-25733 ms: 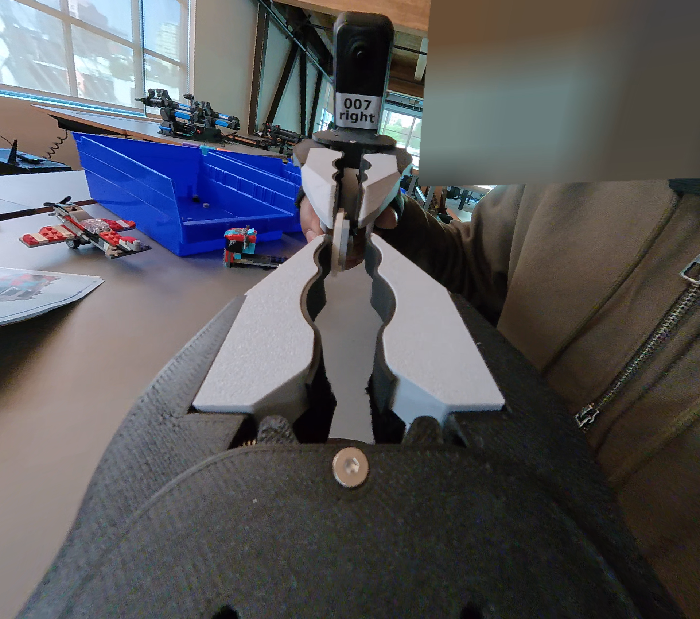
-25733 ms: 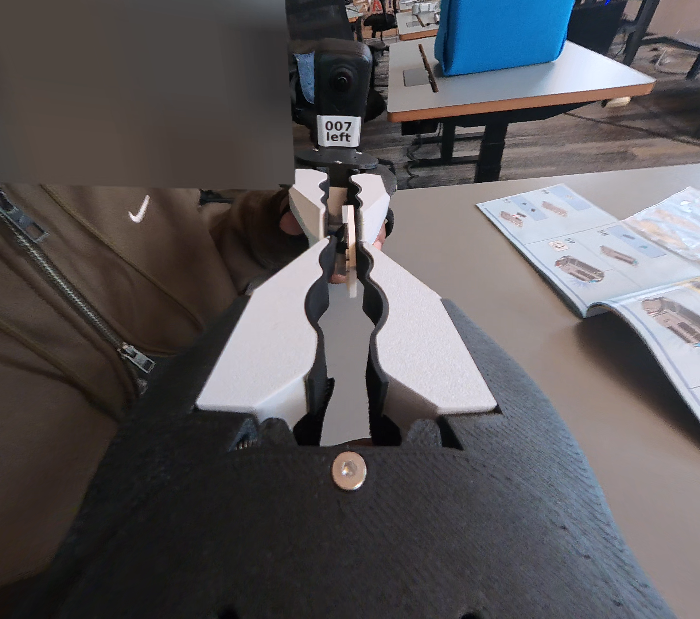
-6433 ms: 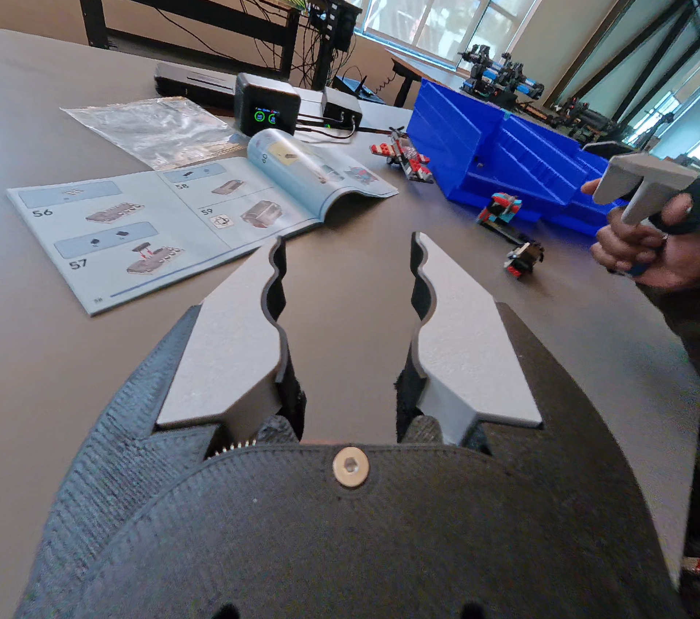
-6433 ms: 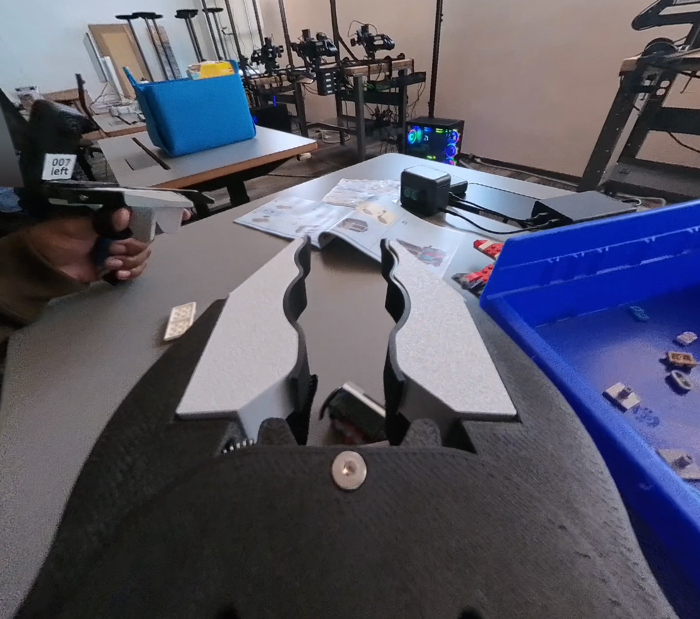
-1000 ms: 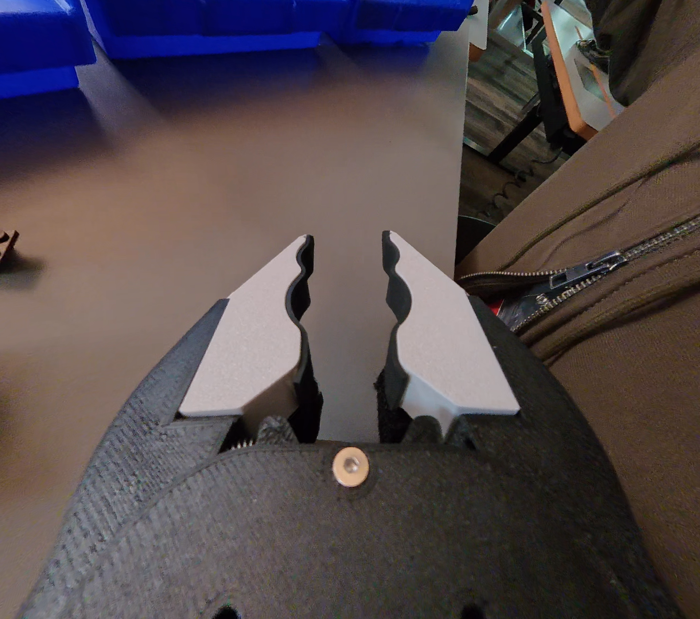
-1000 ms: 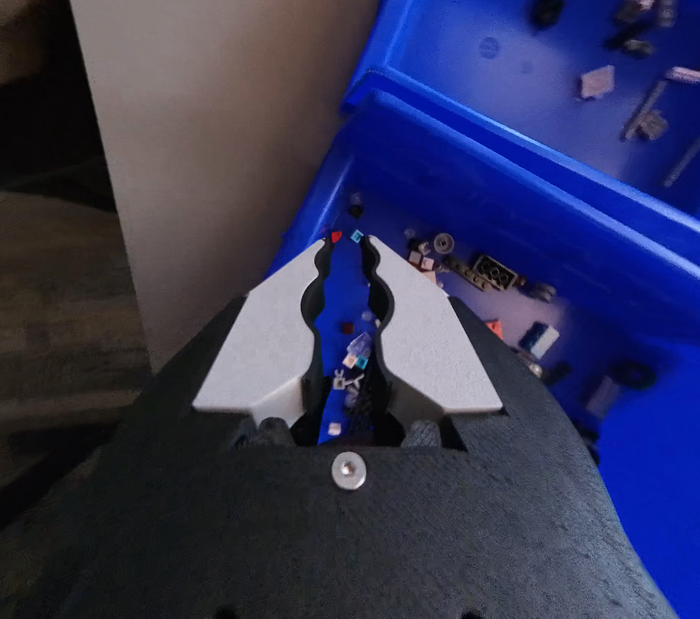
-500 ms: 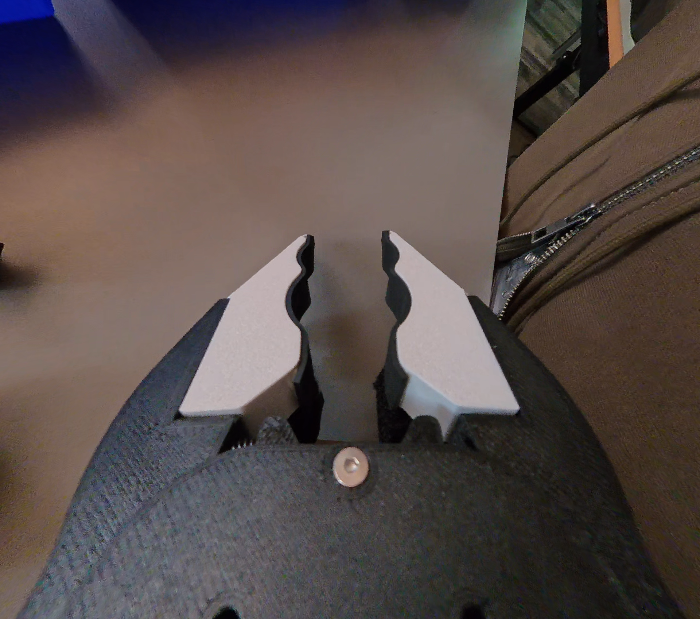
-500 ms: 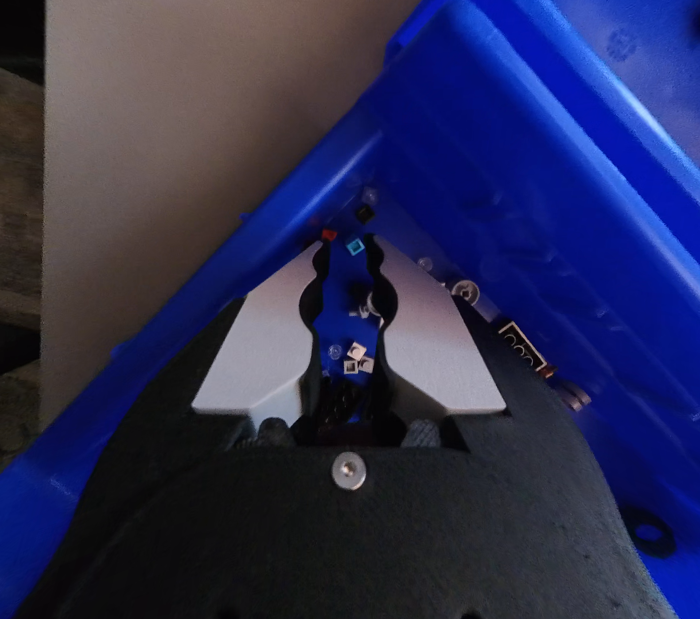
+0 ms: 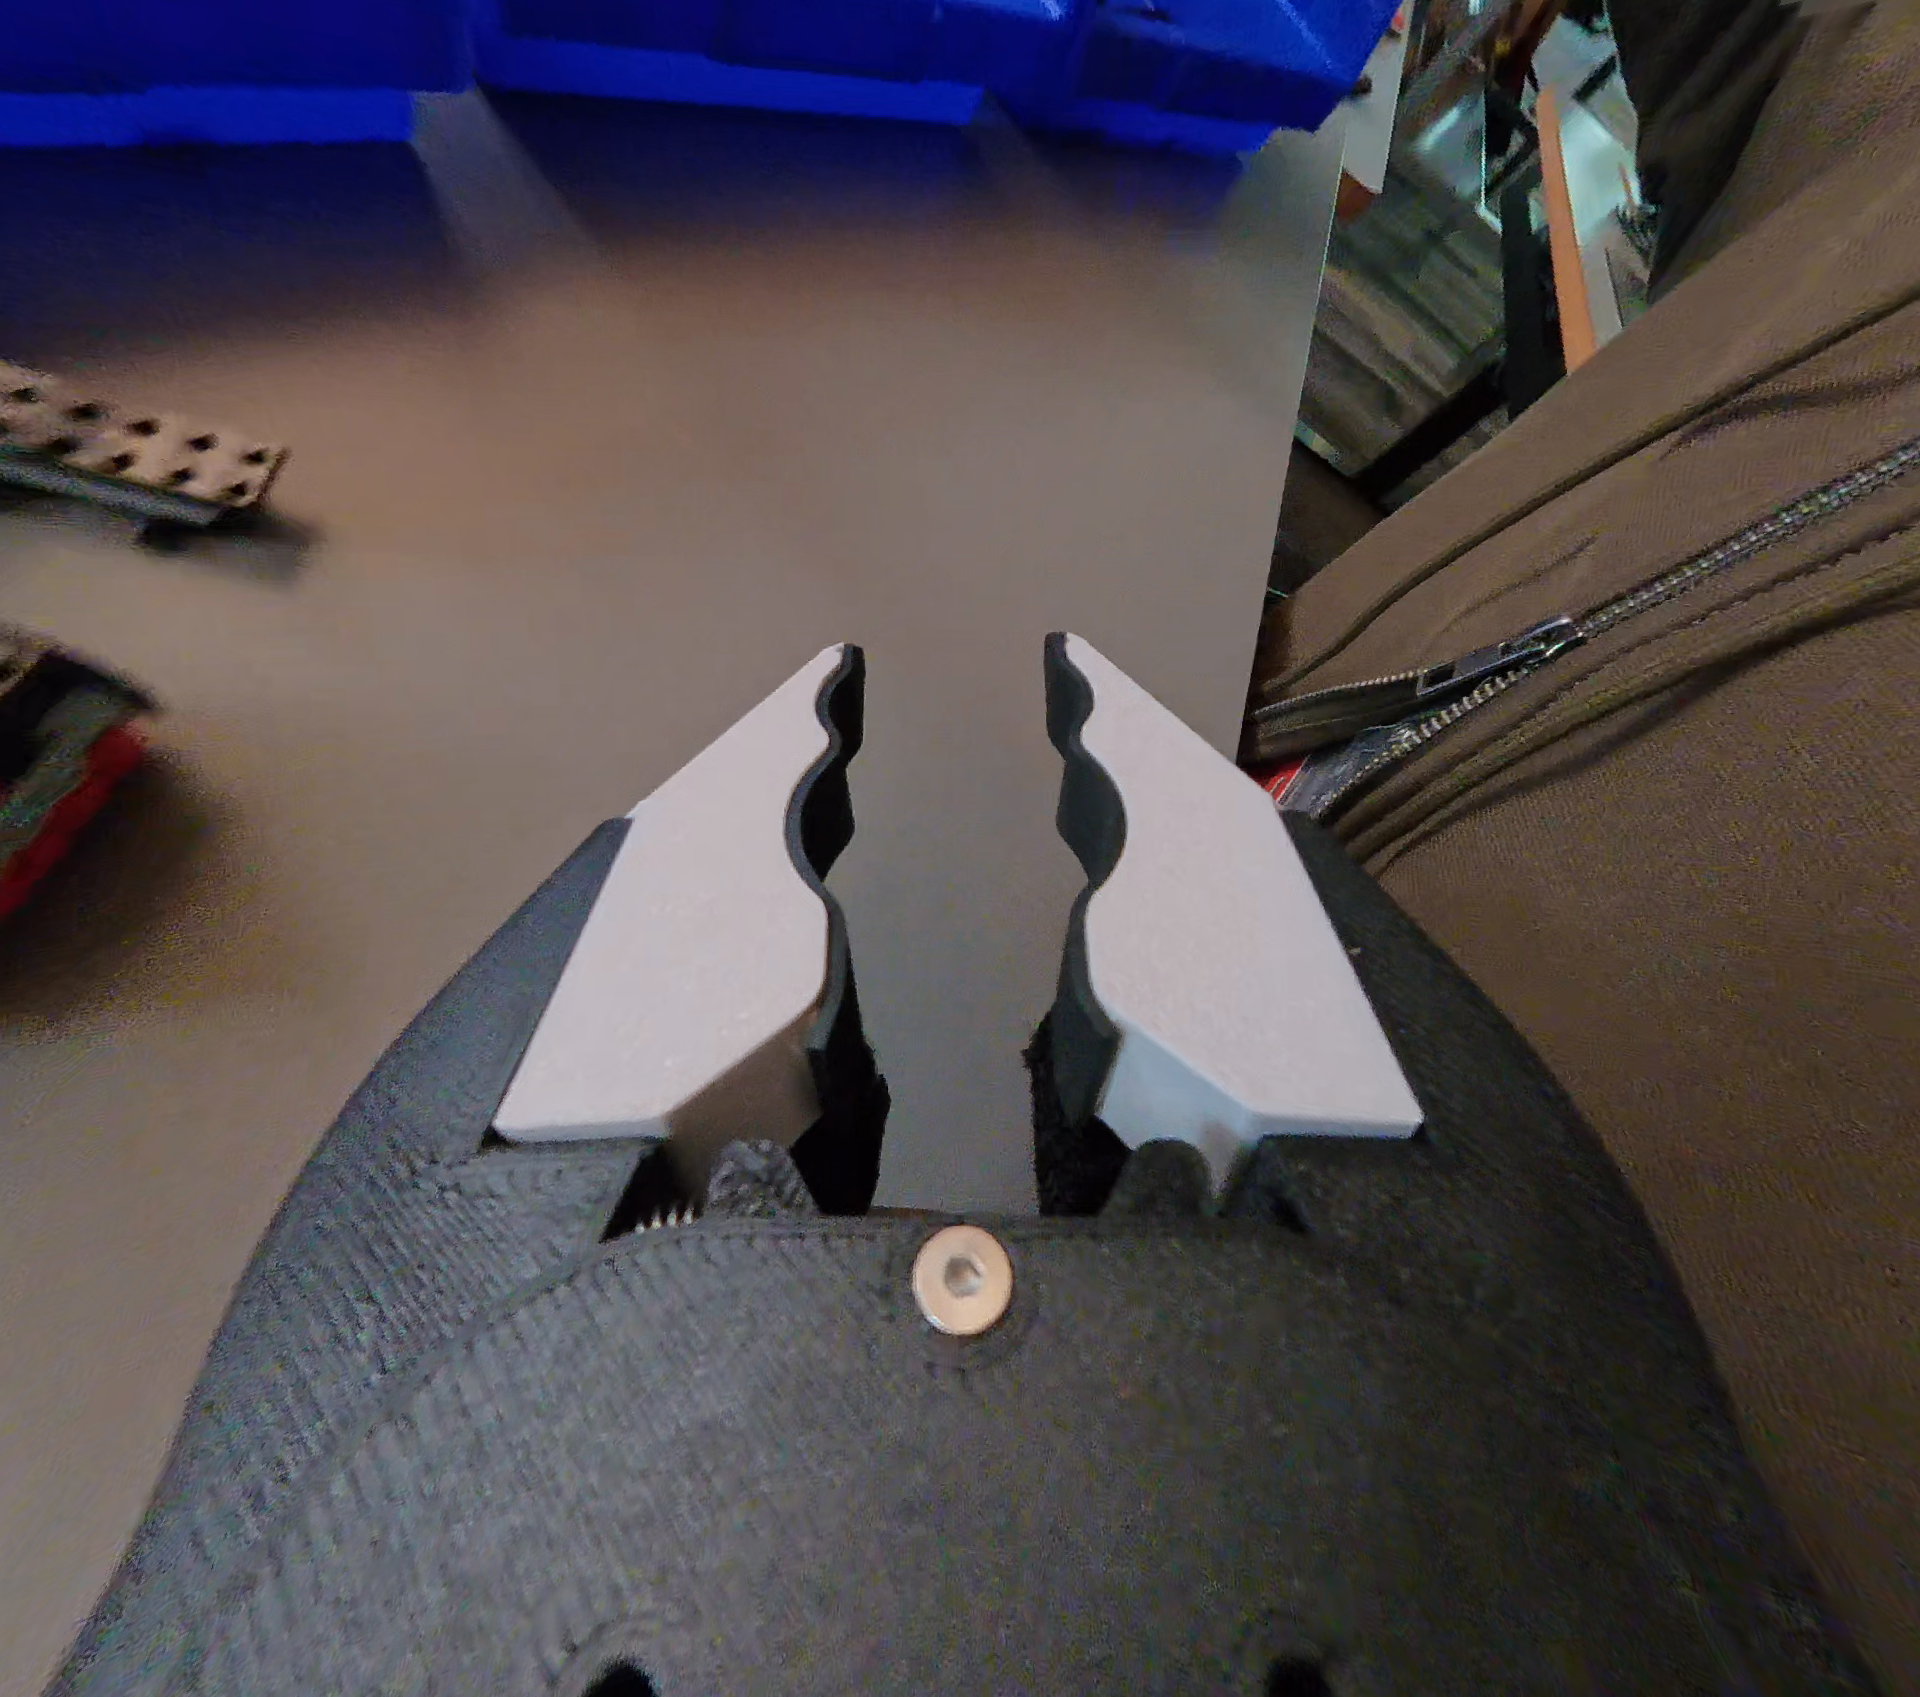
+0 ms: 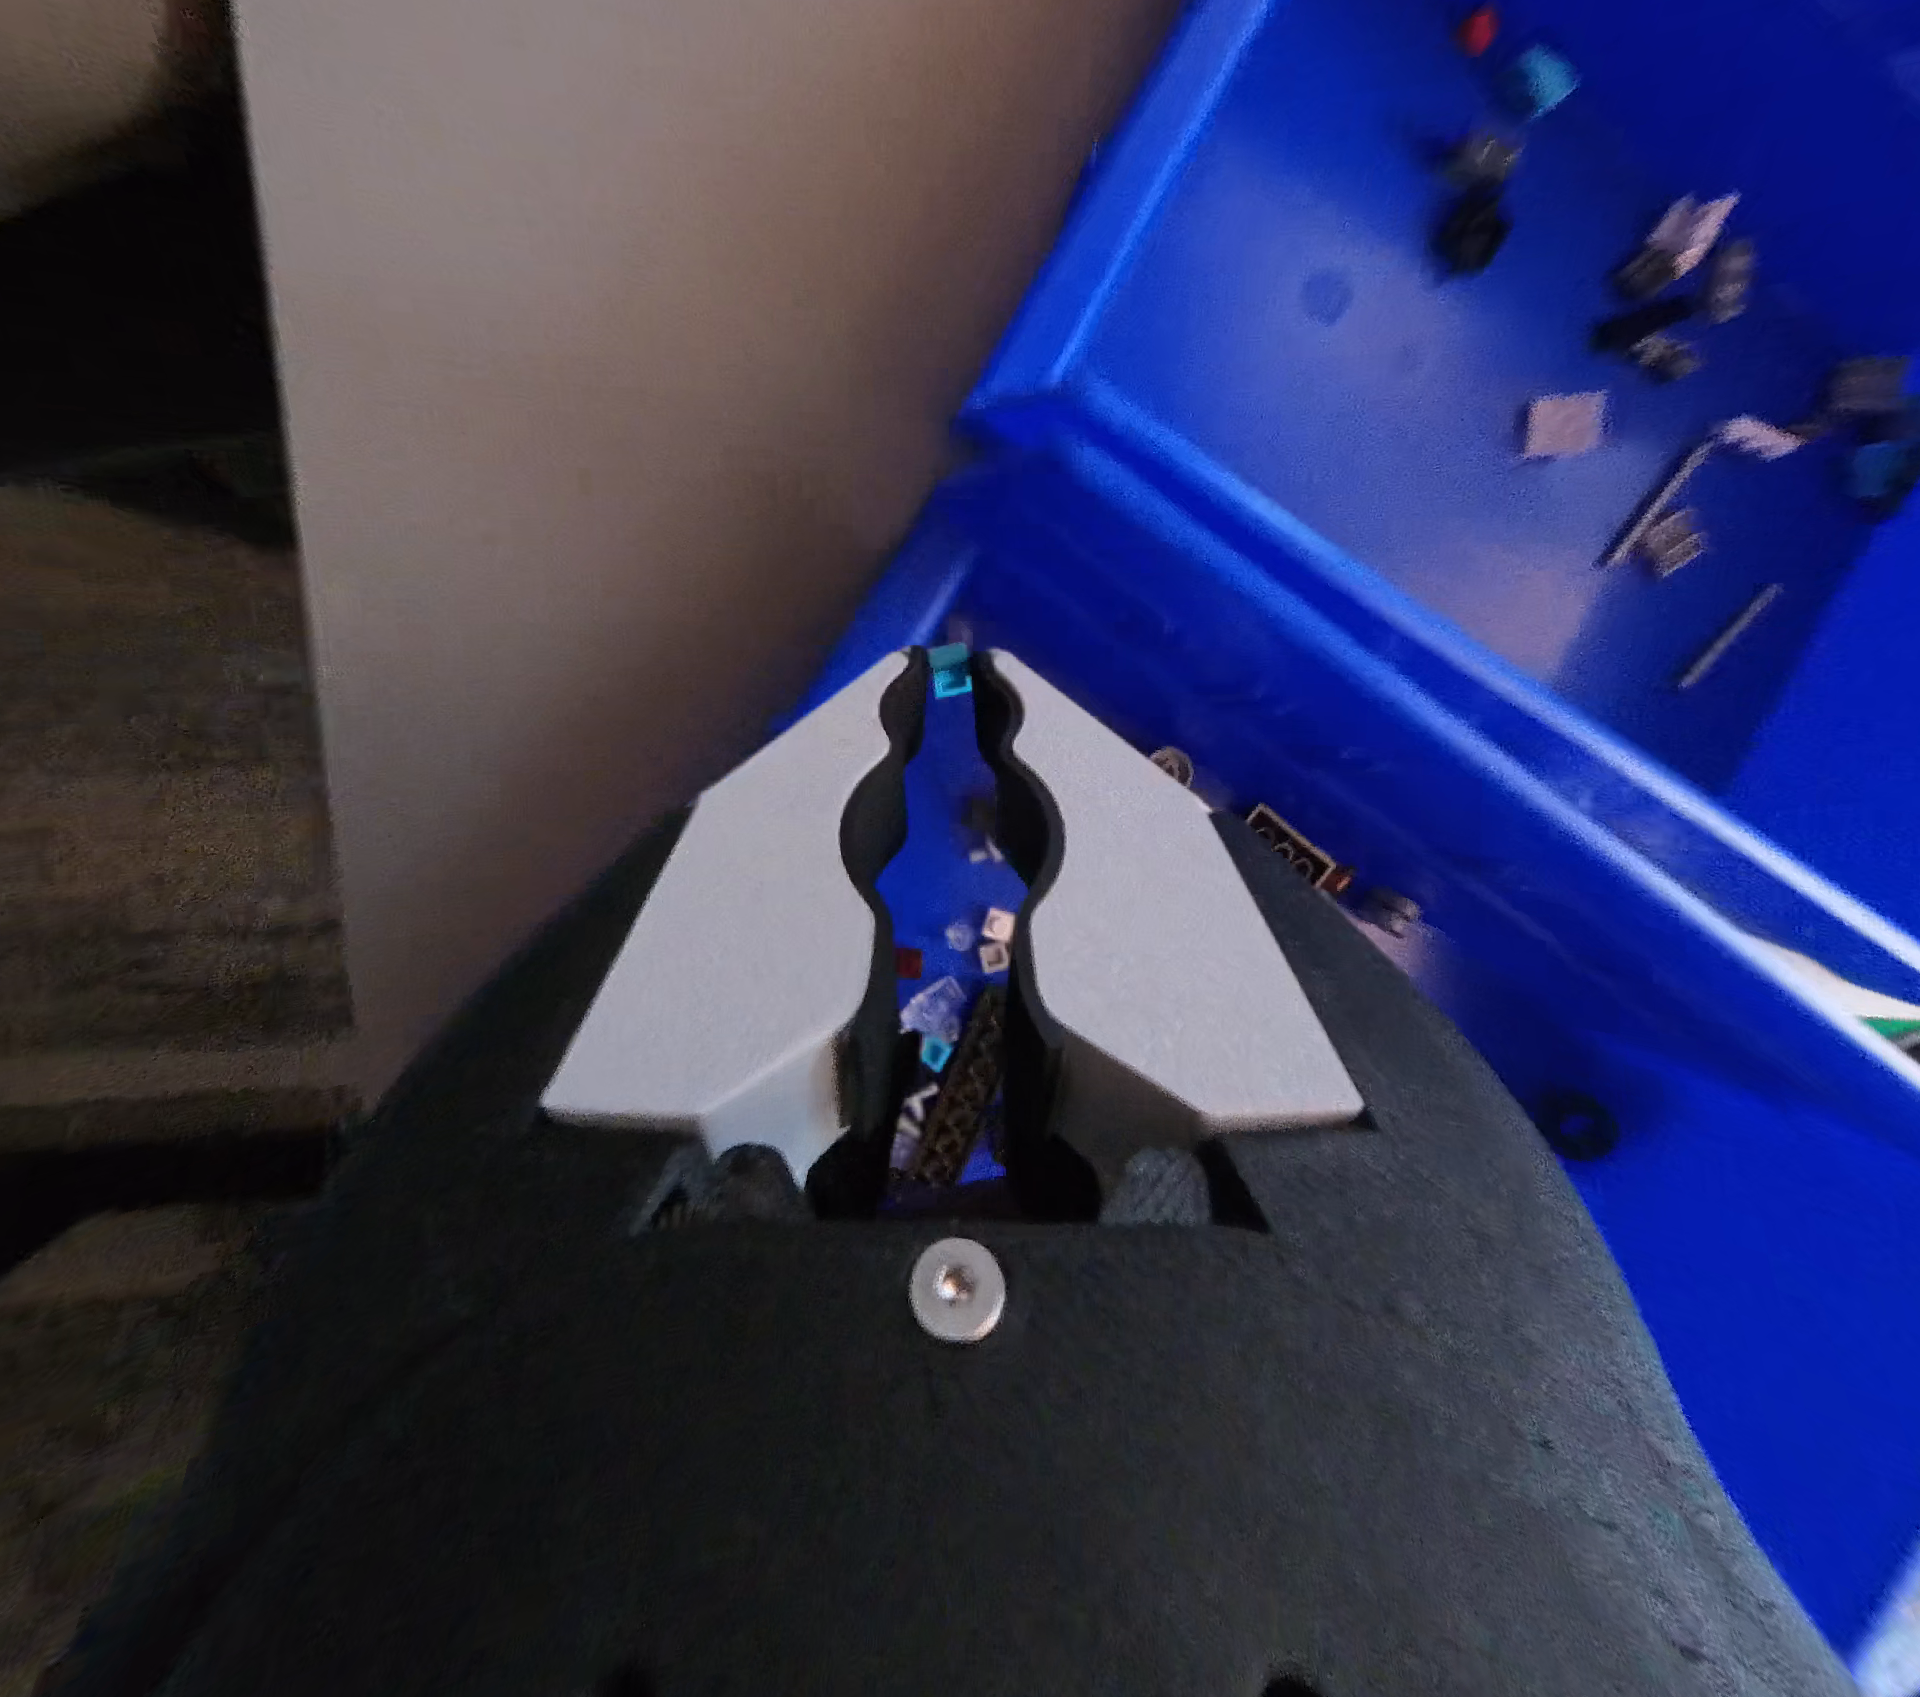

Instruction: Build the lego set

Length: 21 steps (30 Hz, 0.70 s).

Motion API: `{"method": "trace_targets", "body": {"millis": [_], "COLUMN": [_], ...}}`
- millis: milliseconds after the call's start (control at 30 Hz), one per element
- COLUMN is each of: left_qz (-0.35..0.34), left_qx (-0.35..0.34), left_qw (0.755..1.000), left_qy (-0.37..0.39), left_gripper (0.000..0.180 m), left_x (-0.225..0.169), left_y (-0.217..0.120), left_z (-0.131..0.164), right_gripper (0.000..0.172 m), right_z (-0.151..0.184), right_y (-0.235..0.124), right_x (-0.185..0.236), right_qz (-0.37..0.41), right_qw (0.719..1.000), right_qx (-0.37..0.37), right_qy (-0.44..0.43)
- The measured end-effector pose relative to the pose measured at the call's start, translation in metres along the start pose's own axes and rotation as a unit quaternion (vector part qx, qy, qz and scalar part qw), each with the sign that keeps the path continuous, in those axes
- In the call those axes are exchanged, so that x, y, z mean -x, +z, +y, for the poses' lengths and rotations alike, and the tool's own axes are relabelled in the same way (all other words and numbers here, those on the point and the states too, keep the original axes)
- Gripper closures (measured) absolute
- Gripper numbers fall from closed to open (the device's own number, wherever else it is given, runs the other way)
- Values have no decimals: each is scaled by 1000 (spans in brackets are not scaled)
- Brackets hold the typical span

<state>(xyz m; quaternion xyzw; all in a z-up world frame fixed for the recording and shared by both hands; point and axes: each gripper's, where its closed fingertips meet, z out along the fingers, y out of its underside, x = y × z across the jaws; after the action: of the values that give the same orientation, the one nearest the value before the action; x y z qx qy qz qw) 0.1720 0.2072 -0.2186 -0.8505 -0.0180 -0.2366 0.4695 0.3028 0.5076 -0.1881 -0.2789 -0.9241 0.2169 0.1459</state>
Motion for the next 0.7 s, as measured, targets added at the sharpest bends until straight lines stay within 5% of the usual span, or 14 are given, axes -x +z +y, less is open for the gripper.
{"method": "trace_targets", "body": {"millis": [133,267,500,700], "left_qz": [-48,-98,-194,-194], "left_qx": [-42,-82,-63,4], "left_qw": [998,992,979,981], "left_qy": [-1,-14,-27,-4], "left_gripper": [144,145,144,131], "left_x": [10,25,73,129], "left_y": [-55,-118,-224,-277], "left_z": [10,26,69,96], "right_gripper": [161,162,161,161], "right_z": [-72,-160,-310,-409], "right_y": [-23,1,128,238], "right_x": [20,50,71,62], "right_qz": [31,30,8,-47], "right_qw": [996,986,975,968], "right_qx": [-82,-162,-222,-246], "right_qy": [1,-21,-33,20]}}
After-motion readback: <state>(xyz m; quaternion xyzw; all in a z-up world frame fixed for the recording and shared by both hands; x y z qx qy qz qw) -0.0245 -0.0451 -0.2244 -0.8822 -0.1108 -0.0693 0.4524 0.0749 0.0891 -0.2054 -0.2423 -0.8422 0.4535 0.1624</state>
